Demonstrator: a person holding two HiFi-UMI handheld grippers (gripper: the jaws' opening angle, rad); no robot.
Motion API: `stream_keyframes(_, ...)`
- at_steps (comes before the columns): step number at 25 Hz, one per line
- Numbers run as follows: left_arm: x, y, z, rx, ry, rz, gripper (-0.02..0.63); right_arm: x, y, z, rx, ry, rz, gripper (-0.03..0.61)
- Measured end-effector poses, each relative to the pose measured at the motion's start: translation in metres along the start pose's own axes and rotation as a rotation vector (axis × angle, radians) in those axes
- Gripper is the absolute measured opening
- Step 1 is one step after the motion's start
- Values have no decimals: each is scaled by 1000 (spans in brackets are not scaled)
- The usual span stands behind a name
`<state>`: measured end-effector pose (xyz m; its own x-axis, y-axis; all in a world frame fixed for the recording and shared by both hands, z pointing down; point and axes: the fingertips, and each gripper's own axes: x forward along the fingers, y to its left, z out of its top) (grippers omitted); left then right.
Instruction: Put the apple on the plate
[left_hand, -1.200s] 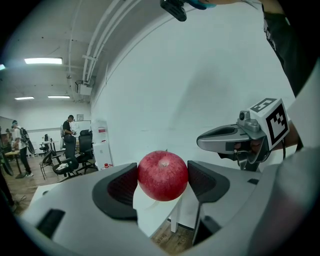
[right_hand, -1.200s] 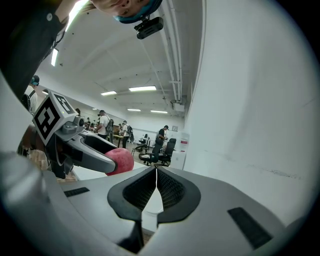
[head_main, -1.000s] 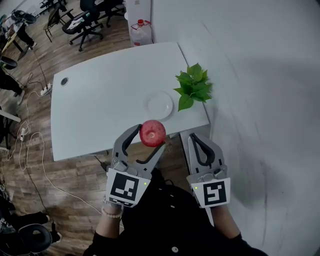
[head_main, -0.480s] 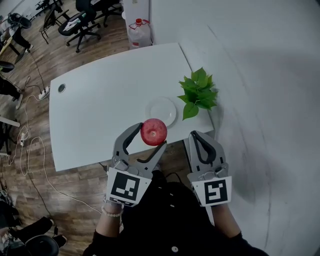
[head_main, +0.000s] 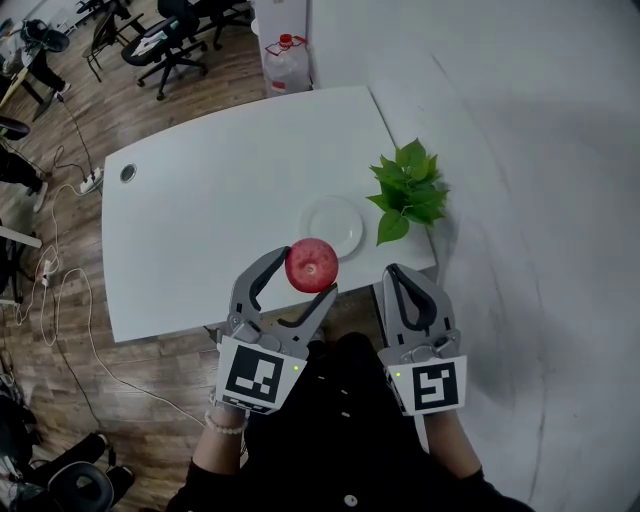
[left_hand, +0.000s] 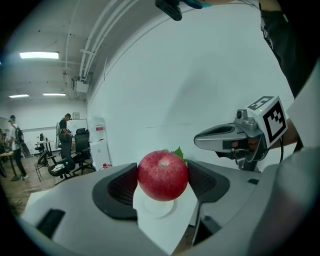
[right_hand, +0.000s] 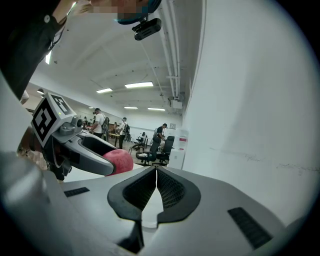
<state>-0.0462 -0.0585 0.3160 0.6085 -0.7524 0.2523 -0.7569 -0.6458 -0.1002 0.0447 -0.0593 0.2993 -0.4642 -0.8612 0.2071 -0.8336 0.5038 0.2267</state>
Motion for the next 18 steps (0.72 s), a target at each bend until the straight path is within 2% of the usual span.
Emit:
stream_keyframes(5, -2, 3, -2, -22, 8, 12, 327, 1, 0, 0, 4, 2, -1, 43)
stream_keyframes(11, 3, 6, -1, -9, 15, 9, 327, 5, -3, 0, 4, 8, 11, 43)
stream_keyframes(13, 7, 8, -1, 25, 2, 4, 327, 8, -4, -1, 3, 7, 19, 43)
stream_keyframes(16, 10, 13, 3, 5, 9, 22, 327, 15, -6, 1, -2, 11, 37, 43)
stream_keyframes(18, 12, 15, 4, 20, 7, 21, 327, 20, -8, 4, -10, 7, 50, 43)
